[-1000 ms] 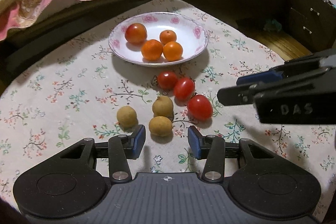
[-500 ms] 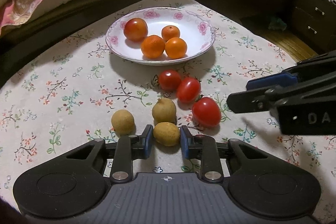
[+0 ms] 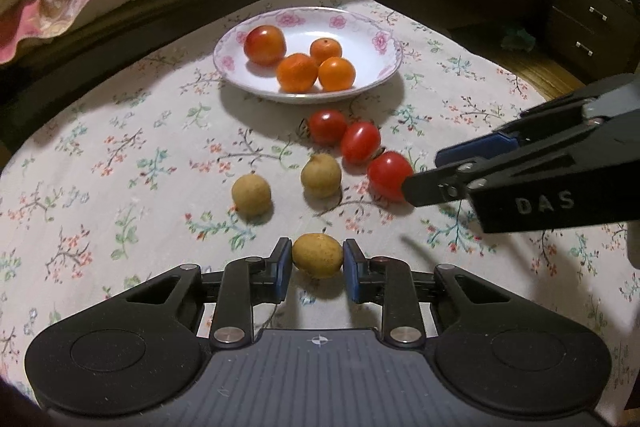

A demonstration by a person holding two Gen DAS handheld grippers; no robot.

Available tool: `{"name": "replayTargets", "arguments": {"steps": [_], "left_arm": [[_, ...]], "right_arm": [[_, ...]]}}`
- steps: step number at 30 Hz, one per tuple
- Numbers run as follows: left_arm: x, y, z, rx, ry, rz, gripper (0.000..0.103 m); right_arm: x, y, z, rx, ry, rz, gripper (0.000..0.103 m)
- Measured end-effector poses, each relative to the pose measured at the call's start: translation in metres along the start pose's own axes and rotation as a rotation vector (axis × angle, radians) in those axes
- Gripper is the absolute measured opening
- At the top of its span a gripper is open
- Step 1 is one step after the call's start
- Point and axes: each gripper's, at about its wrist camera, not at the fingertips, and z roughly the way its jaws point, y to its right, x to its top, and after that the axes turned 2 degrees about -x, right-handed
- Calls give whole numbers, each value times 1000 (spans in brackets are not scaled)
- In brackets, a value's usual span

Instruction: Organize fruits

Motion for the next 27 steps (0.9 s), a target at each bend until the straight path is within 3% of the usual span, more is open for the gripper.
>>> {"name": "replayTargets", "arguments": {"steps": [7,17,27], "left_arm": [[-8,-4,0,-17,-15,0,37],[-9,-2,0,-17,-13,14,54],[-9,-2,1,-13,-5,14,52]], "right_arm": [[6,-6,19,-32,-5,-18,37],[5,-4,26,-30,-22,-19,38],[6,-3,27,-23,-24,-18,38]]}}
